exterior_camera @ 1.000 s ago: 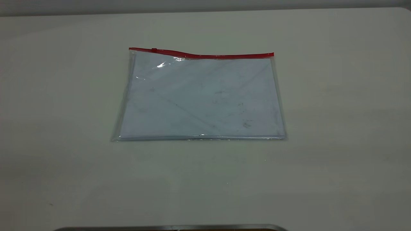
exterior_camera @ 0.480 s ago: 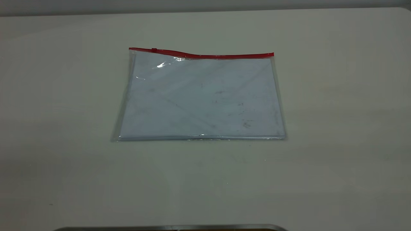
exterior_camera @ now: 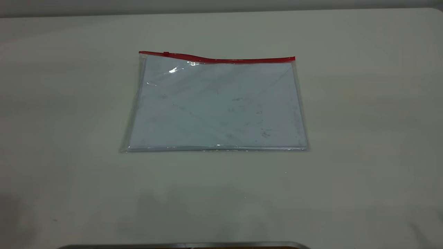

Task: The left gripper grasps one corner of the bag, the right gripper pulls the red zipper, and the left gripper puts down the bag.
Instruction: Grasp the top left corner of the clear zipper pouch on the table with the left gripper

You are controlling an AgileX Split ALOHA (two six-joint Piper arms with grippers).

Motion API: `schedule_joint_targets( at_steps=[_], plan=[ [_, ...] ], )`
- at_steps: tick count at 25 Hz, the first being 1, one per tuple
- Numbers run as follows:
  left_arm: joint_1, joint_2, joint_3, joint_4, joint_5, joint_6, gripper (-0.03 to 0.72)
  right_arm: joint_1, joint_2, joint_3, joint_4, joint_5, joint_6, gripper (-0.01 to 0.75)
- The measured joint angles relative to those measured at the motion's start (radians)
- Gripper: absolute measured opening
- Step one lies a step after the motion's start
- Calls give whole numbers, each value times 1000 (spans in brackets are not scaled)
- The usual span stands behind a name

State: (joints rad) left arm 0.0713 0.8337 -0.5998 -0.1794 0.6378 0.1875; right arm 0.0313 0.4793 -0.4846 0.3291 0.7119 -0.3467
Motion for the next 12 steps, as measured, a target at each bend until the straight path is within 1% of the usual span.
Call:
schedule_joint_targets(
  at_steps=[3, 6, 9, 12],
  plan=[
    [0, 209, -46, -68, -108, 86, 497, 0, 188, 0, 129, -130, -141, 470],
    [0, 408, -120, -139, -167, 176, 522, 0, 370, 0, 317, -239, -309, 470],
    [0, 603, -218, -210, -217, 256, 523, 0, 539, -20, 517, -281, -526, 472],
    [0, 806, -323, -287, -240, 328, 523, 0, 686, -51, 710, -291, -734, 472]
  ],
)
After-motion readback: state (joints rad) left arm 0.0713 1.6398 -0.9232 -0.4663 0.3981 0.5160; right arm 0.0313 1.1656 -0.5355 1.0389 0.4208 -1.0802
